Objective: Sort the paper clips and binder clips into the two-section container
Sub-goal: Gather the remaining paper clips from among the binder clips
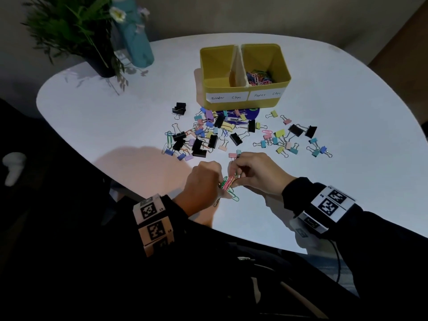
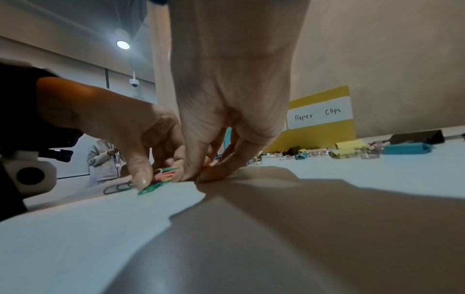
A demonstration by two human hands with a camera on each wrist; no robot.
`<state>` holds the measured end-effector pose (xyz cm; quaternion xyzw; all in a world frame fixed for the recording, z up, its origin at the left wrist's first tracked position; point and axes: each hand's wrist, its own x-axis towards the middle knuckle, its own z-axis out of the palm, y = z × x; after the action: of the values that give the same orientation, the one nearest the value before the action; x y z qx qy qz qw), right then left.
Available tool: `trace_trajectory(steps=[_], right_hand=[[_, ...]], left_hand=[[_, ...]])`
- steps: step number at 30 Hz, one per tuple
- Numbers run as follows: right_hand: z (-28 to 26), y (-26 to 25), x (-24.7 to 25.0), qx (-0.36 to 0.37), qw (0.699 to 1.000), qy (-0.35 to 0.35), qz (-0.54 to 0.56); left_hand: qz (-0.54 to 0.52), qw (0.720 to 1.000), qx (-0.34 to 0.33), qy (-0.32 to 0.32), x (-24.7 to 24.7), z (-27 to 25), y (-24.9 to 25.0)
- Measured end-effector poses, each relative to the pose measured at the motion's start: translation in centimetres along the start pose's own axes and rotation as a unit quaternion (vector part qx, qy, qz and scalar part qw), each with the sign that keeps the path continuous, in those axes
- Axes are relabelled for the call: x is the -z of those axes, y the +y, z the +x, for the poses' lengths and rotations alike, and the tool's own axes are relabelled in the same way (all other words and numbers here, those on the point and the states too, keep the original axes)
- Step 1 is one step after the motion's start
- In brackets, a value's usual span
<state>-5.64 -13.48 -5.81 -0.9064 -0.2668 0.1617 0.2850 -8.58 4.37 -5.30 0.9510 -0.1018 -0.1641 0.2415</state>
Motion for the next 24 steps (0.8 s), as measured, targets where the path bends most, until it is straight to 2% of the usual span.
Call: trace_trajectory(steps=[5,13,18,21,24], right_hand=[[0.0,0.3,-0.1,-0.002,1.000,-0.008,-0.026],[1.2,-0.4,0.7,-0.012,0.996,-0.049,-0.077],[1.3,0.2,0.8,-0.026,0.994,-0.093,-0.051],[0.8,1.0,1.1,-0.038,0.996,-0.082,-0.026],[0.0,1.5,1.5,-0.045,0.998,-0.042,-0.005]], left_hand=[[-0.032,0.999,-0.014,-0.004,-0.1,0.4,-0.3],[-0.048,0.997,-0.040,-0.045,0.7,2.3,-0.3],[-0.030,0.994,-0.097,-0.049,1.9,2.3,-0.8],[-0.033,0.993,-0.107,-0.035,3.3,2.4,-1.5],[-0.068,0.993,-0.087,-0.030,5.6,2.4,-1.2]])
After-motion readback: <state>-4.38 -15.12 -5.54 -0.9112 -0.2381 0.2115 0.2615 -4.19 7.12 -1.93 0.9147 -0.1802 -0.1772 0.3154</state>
